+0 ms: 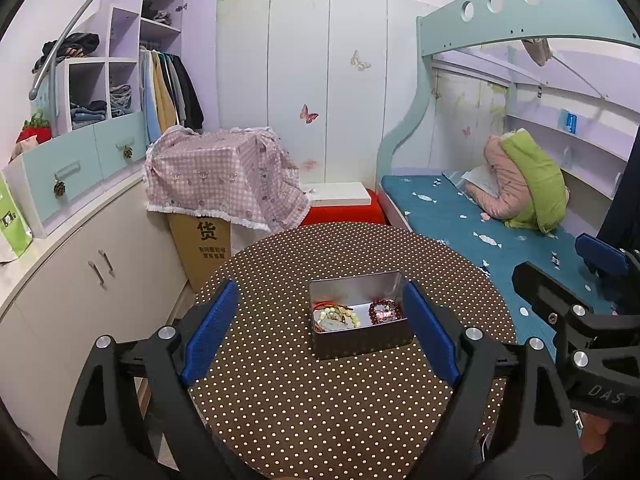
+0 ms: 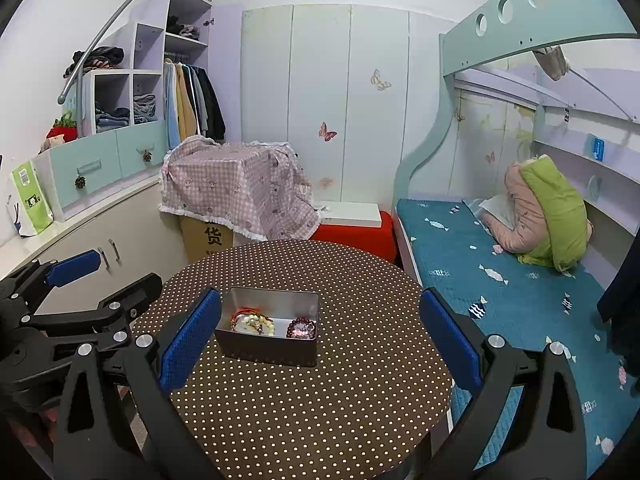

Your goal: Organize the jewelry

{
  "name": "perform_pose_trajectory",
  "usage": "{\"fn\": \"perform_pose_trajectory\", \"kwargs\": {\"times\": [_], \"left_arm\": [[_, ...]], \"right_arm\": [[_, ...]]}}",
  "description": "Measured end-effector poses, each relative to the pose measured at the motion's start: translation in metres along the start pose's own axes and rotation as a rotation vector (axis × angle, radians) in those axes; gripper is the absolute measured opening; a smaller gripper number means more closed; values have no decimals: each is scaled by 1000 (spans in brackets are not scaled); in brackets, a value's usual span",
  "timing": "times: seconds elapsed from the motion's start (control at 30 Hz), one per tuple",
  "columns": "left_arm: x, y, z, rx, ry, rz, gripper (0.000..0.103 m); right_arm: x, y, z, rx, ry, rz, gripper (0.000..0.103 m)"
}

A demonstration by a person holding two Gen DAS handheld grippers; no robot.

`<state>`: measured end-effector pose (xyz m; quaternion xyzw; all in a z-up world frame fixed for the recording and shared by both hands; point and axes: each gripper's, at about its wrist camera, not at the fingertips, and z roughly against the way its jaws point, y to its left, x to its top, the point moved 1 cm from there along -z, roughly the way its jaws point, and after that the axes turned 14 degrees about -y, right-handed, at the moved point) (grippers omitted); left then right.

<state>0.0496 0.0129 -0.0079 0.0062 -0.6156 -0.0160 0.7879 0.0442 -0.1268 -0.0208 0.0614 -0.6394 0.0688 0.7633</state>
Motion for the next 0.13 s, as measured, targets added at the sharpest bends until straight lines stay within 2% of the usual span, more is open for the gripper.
{"fn": "perform_pose_trajectory", "kwargs": {"times": [0.13], "left_arm": [[0,1,-2,-1,7,0,89]], "right_arm": [[-1,0,-2,5,3,-5,95]]}}
